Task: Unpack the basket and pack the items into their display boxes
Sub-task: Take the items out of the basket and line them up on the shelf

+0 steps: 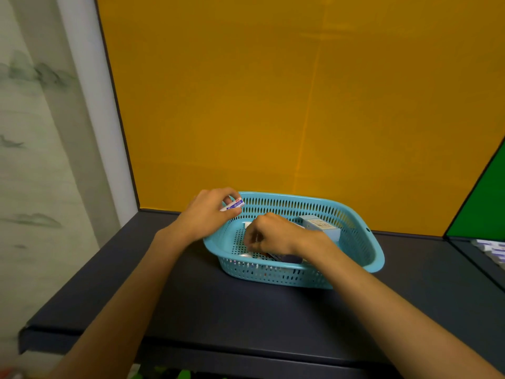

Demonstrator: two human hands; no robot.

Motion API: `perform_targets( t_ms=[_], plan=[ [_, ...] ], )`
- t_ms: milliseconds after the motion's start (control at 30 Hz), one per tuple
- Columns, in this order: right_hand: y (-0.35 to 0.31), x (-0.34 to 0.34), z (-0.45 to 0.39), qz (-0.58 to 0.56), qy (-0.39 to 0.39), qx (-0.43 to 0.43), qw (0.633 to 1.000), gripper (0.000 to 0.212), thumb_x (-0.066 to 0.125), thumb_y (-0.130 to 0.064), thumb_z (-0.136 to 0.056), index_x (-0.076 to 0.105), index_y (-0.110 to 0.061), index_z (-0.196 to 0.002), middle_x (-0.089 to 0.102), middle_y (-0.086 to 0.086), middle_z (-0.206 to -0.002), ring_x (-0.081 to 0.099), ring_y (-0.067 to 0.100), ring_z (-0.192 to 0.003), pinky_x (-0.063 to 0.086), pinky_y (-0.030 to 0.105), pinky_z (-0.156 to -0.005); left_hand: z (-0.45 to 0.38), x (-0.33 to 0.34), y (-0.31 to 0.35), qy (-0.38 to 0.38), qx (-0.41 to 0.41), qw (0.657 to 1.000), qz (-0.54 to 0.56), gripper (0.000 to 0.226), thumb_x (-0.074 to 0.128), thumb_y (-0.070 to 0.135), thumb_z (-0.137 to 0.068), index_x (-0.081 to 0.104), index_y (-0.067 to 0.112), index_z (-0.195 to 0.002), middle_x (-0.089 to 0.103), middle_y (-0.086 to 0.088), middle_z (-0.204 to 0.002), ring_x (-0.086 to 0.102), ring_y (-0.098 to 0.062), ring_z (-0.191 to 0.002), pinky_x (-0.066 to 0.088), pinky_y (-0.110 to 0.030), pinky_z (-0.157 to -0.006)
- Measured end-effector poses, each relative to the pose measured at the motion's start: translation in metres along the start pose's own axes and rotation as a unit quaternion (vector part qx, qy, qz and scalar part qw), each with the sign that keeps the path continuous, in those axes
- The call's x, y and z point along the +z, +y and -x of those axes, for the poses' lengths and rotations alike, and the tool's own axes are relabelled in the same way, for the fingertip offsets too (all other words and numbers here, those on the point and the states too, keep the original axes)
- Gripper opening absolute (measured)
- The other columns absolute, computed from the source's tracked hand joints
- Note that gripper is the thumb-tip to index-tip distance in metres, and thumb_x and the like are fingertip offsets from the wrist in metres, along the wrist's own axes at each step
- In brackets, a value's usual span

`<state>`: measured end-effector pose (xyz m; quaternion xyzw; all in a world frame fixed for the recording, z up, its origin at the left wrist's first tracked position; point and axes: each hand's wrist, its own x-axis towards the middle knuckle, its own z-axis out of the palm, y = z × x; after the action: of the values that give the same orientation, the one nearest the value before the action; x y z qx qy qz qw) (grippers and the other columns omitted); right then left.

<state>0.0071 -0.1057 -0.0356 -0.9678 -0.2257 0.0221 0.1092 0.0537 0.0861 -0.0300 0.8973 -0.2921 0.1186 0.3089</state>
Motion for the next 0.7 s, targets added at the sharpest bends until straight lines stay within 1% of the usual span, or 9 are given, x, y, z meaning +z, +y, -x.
perform_targets(
  t_ms=[67,167,233,333,433,500,567,633,700],
  plan=[
    [-0.004,0.005,-0.007,-0.001,-0.018,-0.003,1.0,0.009,0.074,-0.018,-0.086,0.077,-0.018,-0.094,0.075,-0.005,-0.094,0.064,0.008,-0.084,0.054,0.03,-0.084,0.009,-0.003,0.0,0.044,0.009,0.998,0.043,0.021,0.073,0.035,-0.088,0.067,0.031,-0.108,0.064,0.014,-0.093,0.061,-0.005,-0.077,0.055,-0.032,-0.071],
    [-0.007,0.014,-0.015,0.002,-0.043,0.0,0.999,0.014,0.073,-0.015,-0.087,0.077,-0.016,-0.1,0.075,-0.003,-0.1,0.067,0.013,-0.091,0.055,0.033,-0.088,0.023,-0.003,0.0,0.103,0.044,0.992,0.055,0.023,0.077,0.032,-0.085,0.068,0.031,-0.107,0.062,0.013,-0.093,0.06,-0.005,-0.08,0.05,-0.026,-0.068],
    [-0.008,0.019,-0.018,0.003,-0.056,0.005,0.998,0.018,0.071,-0.01,-0.086,0.076,-0.016,-0.102,0.075,-0.001,-0.103,0.067,0.015,-0.093,0.056,0.035,-0.089,0.03,-0.004,-0.002,0.134,0.064,0.988,0.045,0.025,0.075,0.03,-0.088,0.067,0.029,-0.111,0.061,0.012,-0.095,0.058,-0.006,-0.084,0.05,-0.028,-0.072],
    [-0.008,0.022,-0.021,0.012,-0.061,0.006,0.998,0.018,0.072,-0.007,-0.085,0.077,-0.014,-0.101,0.075,0.0,-0.102,0.067,0.016,-0.092,0.056,0.035,-0.088,0.039,-0.006,-0.003,0.17,0.082,0.982,0.003,0.025,0.07,0.033,-0.092,0.064,0.027,-0.116,0.059,0.011,-0.097,0.055,-0.01,-0.087,0.05,-0.036,-0.075],
    [-0.007,0.02,-0.02,0.024,-0.033,0.004,0.999,0.011,0.076,-0.017,-0.085,0.075,-0.016,-0.096,0.073,-0.002,-0.095,0.065,0.015,-0.086,0.055,0.035,-0.084,0.044,-0.008,-0.001,0.183,0.085,0.979,-0.035,0.027,0.065,0.037,-0.094,0.062,0.028,-0.119,0.057,0.011,-0.099,0.053,-0.009,-0.09,0.051,-0.035,-0.073],
    [-0.005,0.013,-0.016,0.014,-0.001,0.014,1.0,0.014,0.078,-0.023,-0.084,0.073,-0.016,-0.096,0.07,-0.004,-0.092,0.063,0.013,-0.084,0.053,0.031,-0.08,0.045,-0.01,0.001,0.184,0.09,0.978,-0.05,0.027,0.064,0.039,-0.094,0.062,0.028,-0.119,0.057,0.011,-0.099,0.052,-0.008,-0.09,0.05,-0.033,-0.072],
    [-0.003,0.004,-0.007,-0.006,0.034,0.022,0.999,0.015,0.079,-0.023,-0.084,0.072,-0.017,-0.096,0.069,-0.007,-0.09,0.062,0.01,-0.082,0.051,0.028,-0.078,0.046,-0.011,0.004,0.186,0.1,0.976,-0.057,0.026,0.064,0.037,-0.094,0.063,0.026,-0.118,0.057,0.011,-0.099,0.051,-0.008,-0.089,0.048,-0.03,-0.072],
    [0.0,-0.009,0.007,-0.025,0.073,0.031,0.997,0.016,0.079,-0.022,-0.084,0.072,-0.018,-0.098,0.07,-0.007,-0.093,0.063,0.009,-0.083,0.051,0.027,-0.077,0.045,-0.012,0.008,0.186,0.111,0.974,-0.068,0.026,0.065,0.034,-0.094,0.064,0.024,-0.118,0.059,0.009,-0.099,0.051,-0.009,-0.09,0.047,-0.029,-0.072],
    [0.004,-0.021,0.025,-0.03,0.108,0.047,0.993,0.022,0.08,-0.021,-0.083,0.072,-0.019,-0.104,0.07,-0.006,-0.099,0.062,0.01,-0.087,0.05,0.026,-0.077,0.042,-0.011,0.013,0.183,0.133,0.969,-0.101,0.027,0.066,0.032,-0.094,0.064,0.021,-0.118,0.06,0.006,-0.1,0.052,-0.013,-0.091,0.047,-0.032,-0.073]
  ],
)
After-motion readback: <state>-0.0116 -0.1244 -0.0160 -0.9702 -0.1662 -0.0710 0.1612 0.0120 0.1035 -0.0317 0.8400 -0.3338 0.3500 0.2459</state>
